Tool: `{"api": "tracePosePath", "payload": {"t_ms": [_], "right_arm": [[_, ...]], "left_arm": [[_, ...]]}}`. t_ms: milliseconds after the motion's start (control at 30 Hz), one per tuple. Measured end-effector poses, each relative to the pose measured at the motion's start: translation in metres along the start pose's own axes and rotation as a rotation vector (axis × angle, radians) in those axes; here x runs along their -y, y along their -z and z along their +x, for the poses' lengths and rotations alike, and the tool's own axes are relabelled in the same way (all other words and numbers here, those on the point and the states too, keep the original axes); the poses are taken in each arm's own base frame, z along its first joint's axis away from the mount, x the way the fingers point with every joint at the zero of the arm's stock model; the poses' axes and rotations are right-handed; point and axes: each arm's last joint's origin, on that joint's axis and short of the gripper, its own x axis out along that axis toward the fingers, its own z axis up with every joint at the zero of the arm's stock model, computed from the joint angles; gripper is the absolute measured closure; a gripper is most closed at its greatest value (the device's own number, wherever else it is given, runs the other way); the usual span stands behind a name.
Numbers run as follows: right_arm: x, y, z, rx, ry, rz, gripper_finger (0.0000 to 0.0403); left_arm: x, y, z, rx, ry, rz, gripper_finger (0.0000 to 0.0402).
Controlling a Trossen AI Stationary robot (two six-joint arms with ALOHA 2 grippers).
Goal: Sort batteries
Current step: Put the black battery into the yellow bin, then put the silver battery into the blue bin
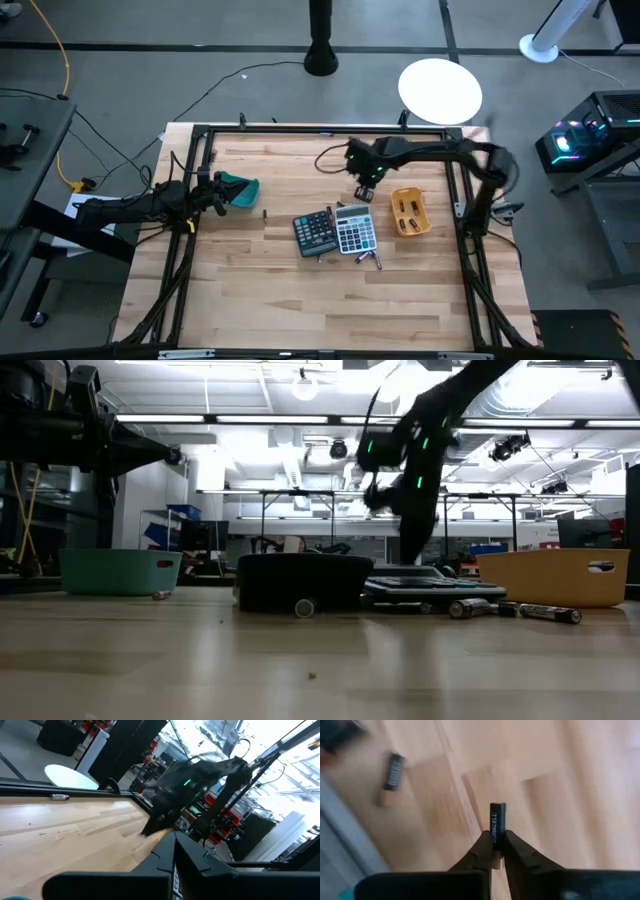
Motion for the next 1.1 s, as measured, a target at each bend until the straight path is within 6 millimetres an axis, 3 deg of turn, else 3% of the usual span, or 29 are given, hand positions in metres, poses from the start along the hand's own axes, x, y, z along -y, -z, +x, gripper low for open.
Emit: {"api": "tracePosePath", "payload": {"t_ms": [233,400,600,900,1100], "right_arm": [[-0.015,0.034,-0.088,0.065,0.006,0.167,0.0394],[-0.03,0.068,-0.111,-0.111,0.02,0.24,0.0393],[-0.052,0.08,-0.111,-0.178,0.041,0.267,0.0362],[-0.062,0.116,-0.073,-0.292,0.133,0.365,0.0286],[-0.073,0.115,-0.084,-0.15,-0.061,0.437,0.0245]], "left_arm": [[0.0,0.0,0.0,0.0,0.001,0.0,0.0401],[0.0,0.0,0.0,0.0,0.0,0.0,0.0401],[0.0,0.0,0.0,0.0,0.0,0.0,0.0401],[0.0,0.0,0.0,0.0,0.0,0.0,0.0401],[0.0,0.0,0.0,0.0,0.0,0.0,0.0401]]}}
